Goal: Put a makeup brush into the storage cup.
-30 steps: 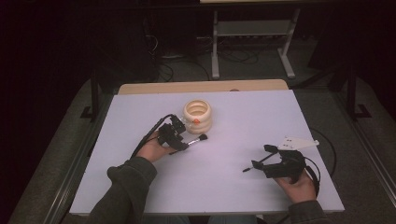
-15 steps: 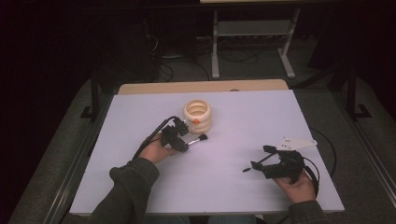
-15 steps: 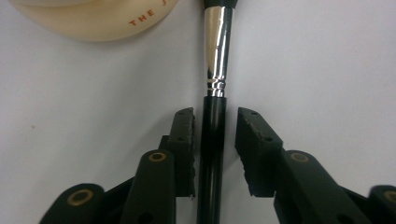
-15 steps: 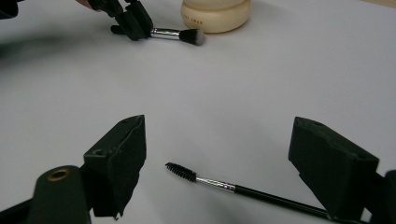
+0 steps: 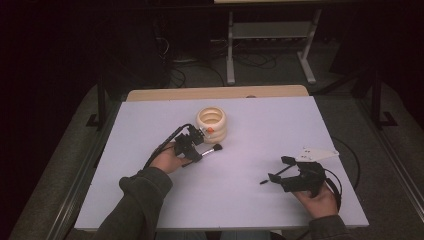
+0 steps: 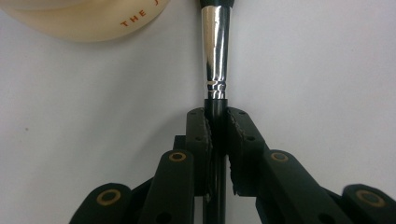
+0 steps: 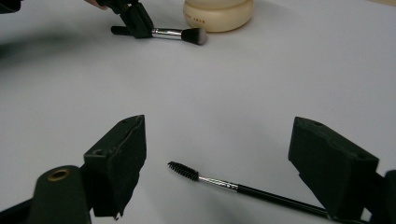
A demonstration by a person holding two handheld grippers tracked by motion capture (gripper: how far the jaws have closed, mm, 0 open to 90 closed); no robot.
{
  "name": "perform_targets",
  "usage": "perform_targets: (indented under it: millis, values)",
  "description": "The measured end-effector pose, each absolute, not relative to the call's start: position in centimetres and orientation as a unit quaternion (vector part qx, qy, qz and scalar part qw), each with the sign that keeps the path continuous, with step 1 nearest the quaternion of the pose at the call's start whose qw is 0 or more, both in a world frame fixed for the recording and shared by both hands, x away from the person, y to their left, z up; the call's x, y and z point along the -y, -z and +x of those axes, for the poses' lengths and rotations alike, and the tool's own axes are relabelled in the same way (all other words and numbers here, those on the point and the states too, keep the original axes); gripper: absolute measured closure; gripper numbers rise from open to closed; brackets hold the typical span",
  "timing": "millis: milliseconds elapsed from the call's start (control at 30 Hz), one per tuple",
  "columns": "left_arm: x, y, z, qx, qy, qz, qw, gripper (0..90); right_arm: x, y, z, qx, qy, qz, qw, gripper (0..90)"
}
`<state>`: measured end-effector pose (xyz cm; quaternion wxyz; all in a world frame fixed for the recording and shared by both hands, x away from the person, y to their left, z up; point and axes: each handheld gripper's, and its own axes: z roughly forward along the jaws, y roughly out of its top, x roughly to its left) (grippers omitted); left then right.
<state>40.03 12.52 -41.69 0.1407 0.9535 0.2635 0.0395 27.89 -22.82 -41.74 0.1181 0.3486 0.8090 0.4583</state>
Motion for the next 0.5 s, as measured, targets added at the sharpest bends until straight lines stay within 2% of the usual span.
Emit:
perform_targets:
  millis: [233,500]
  values:
    - [-12.7,41.5,39.7,-0.256,-0.049,0.956,0.131,79.8,22.8,41.9,27.9,-0.811,-0.456,0.348,0.115,18.3]
    - [-13.8,41.1,38.9,-0.259,-0.046,0.954,0.148,79.8,22.7,42.0,27.9,-0.811,-0.456,0.349,0.114,18.6]
